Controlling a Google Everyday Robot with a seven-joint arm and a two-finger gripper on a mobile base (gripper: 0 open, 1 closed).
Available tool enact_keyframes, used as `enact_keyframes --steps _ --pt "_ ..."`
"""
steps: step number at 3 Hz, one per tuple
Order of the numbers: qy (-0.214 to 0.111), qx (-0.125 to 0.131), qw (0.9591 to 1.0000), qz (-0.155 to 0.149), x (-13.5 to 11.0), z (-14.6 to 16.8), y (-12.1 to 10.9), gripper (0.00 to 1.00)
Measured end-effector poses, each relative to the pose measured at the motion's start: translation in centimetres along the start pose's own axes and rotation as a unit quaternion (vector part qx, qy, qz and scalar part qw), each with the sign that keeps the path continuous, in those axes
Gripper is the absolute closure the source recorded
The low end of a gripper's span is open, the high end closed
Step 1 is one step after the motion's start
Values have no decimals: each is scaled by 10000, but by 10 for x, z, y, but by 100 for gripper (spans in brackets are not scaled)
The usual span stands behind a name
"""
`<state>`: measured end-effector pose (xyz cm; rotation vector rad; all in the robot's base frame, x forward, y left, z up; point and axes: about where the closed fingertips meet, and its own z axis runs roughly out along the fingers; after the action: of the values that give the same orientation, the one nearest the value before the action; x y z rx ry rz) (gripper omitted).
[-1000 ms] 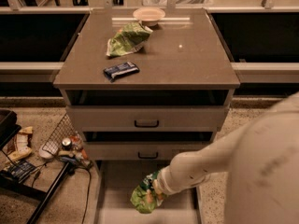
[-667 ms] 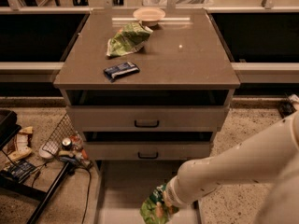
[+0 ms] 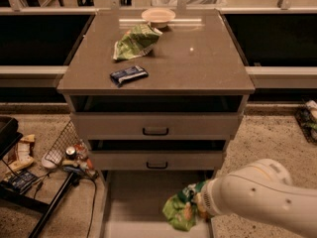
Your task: Pick green rice chip bag from bottom drawer and place on counter
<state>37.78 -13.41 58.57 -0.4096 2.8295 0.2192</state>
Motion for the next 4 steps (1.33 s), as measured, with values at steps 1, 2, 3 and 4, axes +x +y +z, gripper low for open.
enact_keyframes --steps 1,2,3,4 --pt "-1417 343 9875 594 -45 -85 -33 100" --pt "-1610 525 9803 1018 -37 -102 -54 100" --pt "-1592 518 9805 1025 -37 -101 -54 100" --pt "-1795 745 9776 813 -60 -135 -49 100"
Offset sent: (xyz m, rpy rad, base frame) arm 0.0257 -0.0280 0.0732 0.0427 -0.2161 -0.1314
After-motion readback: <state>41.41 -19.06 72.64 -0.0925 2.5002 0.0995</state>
